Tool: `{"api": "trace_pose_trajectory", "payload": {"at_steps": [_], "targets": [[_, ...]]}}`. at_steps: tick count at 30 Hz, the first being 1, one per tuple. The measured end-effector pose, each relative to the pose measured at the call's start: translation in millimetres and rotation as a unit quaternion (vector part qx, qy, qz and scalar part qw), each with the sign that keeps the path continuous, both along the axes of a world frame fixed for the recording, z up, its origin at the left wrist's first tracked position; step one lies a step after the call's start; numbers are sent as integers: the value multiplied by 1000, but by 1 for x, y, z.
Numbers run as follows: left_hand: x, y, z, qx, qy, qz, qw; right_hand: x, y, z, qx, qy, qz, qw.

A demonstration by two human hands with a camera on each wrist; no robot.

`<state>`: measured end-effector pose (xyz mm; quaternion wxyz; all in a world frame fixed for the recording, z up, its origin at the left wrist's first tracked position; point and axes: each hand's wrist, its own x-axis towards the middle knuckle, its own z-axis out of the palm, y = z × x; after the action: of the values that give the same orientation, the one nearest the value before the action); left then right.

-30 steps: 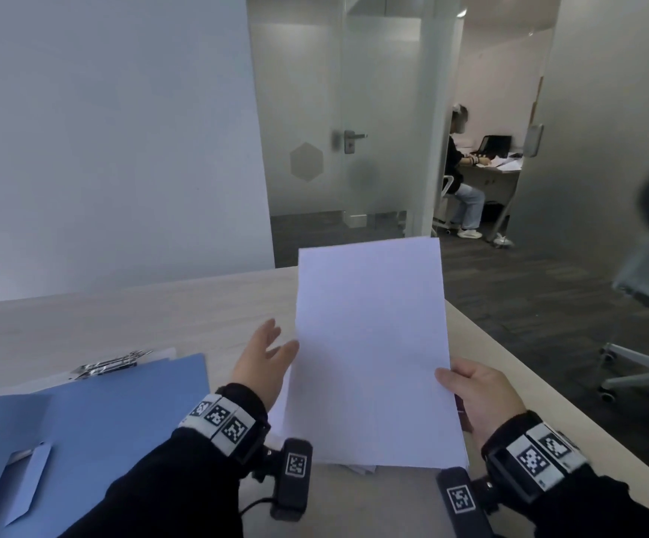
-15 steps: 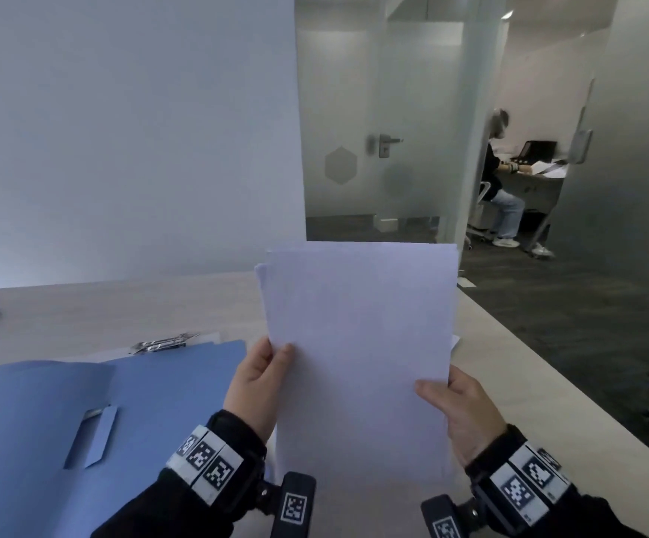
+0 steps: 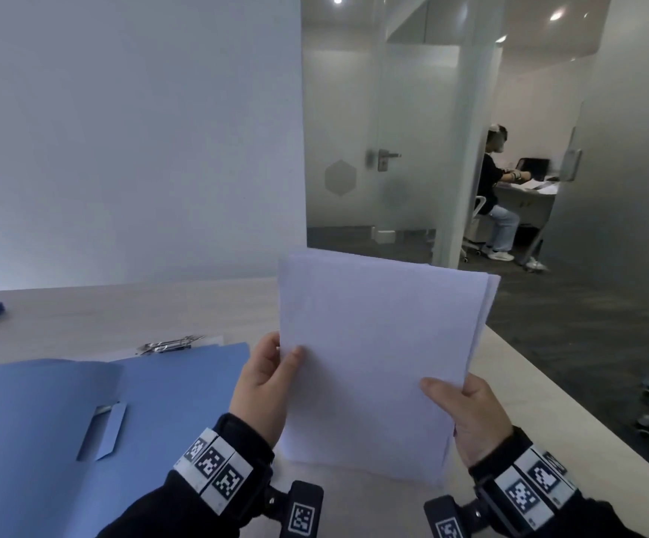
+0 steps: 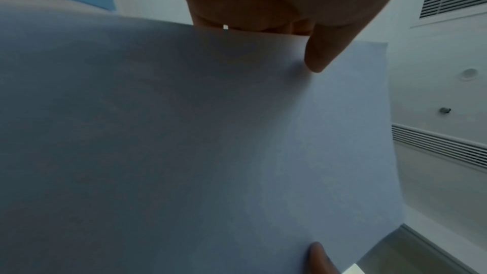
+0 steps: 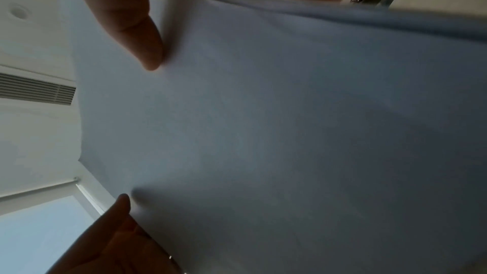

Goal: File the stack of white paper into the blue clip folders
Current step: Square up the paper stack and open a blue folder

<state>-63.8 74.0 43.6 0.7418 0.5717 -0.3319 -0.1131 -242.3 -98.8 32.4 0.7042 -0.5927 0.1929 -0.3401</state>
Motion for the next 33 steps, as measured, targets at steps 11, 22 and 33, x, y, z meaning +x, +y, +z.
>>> {"api": "trace_pose_trajectory", "payload": {"at_steps": [11,22,33], "targets": [[-12,5,-19,63,22,-9,998,0,4,-15,-22,12,20,1000],[-8,6,-36,118,31,25,992,6,15,-14,-11,56,-11,998],[64,99,-25,145,158,95,972,89,75,-21,-136,148,109,974]]}}
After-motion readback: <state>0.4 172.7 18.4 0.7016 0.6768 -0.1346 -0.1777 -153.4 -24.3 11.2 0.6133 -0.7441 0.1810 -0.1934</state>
